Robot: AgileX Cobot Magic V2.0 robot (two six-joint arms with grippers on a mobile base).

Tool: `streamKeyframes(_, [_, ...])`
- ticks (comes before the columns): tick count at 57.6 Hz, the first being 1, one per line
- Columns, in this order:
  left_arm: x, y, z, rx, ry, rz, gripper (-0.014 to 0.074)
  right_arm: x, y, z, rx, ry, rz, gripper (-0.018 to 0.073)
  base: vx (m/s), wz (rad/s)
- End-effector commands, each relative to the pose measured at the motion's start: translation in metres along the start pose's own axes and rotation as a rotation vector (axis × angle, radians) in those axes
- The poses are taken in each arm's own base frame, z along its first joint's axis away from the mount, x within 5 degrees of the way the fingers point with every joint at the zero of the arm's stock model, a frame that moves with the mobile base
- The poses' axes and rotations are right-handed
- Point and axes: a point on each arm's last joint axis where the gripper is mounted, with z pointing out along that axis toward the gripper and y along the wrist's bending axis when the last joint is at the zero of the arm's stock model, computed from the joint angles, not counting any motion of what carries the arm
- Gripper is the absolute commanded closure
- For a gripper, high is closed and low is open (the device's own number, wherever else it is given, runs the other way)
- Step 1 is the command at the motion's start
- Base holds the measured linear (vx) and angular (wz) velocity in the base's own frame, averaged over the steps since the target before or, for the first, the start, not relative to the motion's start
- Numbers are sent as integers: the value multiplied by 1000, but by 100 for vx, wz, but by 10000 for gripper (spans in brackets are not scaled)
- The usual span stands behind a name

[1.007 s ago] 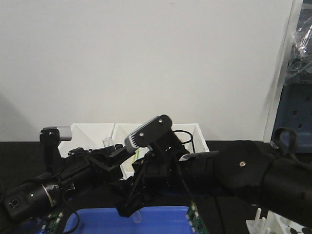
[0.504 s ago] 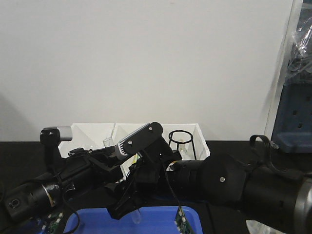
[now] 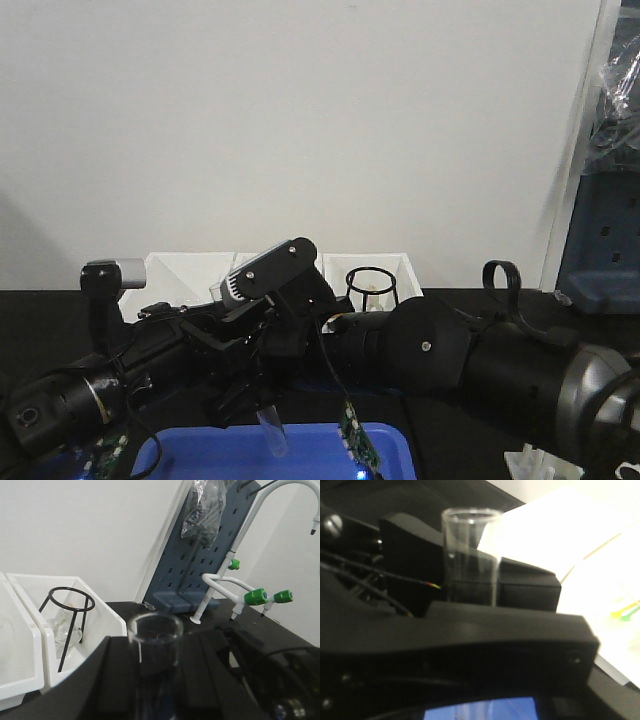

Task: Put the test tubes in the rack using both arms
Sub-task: 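Close the right gripper on the test tube and release the left gripper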

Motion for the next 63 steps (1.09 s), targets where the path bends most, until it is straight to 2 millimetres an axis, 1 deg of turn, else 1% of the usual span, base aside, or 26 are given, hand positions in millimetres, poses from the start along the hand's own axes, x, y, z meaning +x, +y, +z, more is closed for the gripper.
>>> streamKeyframes(1, [-25, -16, -2, 83, -117, 2, 598, -30, -6, -22, 53, -123, -10, 113, 0, 0])
streamKeyframes(12, [-25, -16, -2, 83, -117, 1, 598, -25, -3, -22, 21, -71, 11, 132, 0, 0])
streamKeyframes(18, [-25, -16, -2, 82, -117, 2, 598, -24, -5, -22, 39, -62, 15, 132, 0, 0])
streamKeyframes(22, [-25, -16, -2, 77, -114, 3, 598, -23, -6, -22, 52, -52, -13, 132, 0, 0])
streamKeyframes(27, [-25, -15, -2, 72, -110, 2, 598, -22, -7, -22, 64, -43, -25, 122, 0, 0])
streamKeyframes(38, [-23, -14, -2, 55, -97, 5, 598, -25, -7, -25, 66, -52, 11, 76, 0, 0])
streamKeyframes(49, [-23, -13, -2, 52, -94, 5, 598, -30, -8, -30, 71, -73, 8, 70, 0, 0])
streamKeyframes(56, [-23, -14, -2, 53, -94, 4, 598, -30, -8, -30, 73, -76, 8, 80, 0, 0])
streamKeyframes(63, [-23, -14, -2, 53, -94, 4, 598, -31, -8, -30, 74, -80, 9, 118, 0, 0])
